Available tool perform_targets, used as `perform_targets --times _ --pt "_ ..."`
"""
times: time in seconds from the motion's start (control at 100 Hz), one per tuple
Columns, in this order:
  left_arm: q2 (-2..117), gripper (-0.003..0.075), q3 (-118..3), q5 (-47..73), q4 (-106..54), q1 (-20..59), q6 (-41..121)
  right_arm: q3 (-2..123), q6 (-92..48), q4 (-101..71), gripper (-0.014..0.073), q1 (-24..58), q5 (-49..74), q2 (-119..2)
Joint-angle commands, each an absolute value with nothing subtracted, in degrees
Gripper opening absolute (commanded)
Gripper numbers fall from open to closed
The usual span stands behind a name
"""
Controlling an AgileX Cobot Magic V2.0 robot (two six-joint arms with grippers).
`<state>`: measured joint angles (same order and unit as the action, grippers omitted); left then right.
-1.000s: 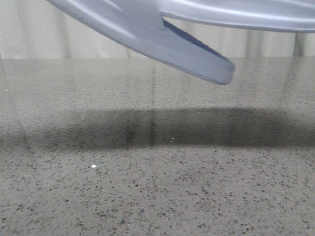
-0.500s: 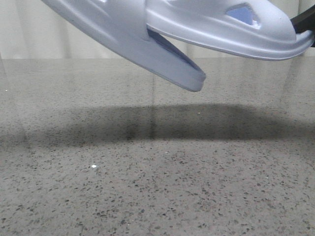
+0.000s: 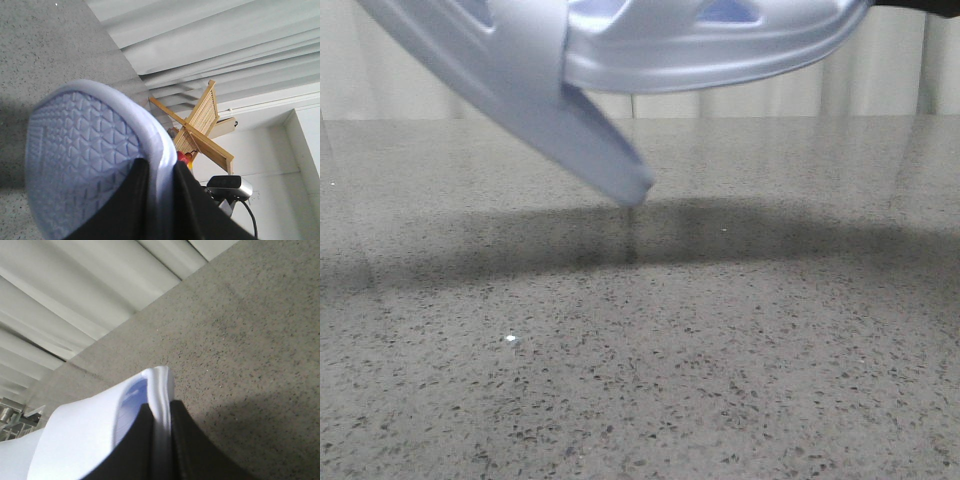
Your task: Insert blue slippers together front up
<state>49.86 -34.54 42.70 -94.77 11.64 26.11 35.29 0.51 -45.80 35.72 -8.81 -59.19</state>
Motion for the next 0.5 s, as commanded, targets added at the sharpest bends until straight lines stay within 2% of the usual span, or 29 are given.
perform_targets --times 0.0,0.41,0.49 --pt "49.77 0.0029 -36.15 53.69 -97.68 12.95 25.25 38.87 0.49 -43.16 -0.0107 38.55 -6.19 -60.72" --pt "49.77 0.0026 -36.15 53.55 -97.68 12.95 25.66 38.87 0.49 -43.62 -0.0106 38.79 -8.11 -62.43" --pt "49.77 0.0026 -36.15 53.55 -97.68 12.95 25.66 38.87 0.49 -43.74 -0.0082 38.79 -8.2 -62.43"
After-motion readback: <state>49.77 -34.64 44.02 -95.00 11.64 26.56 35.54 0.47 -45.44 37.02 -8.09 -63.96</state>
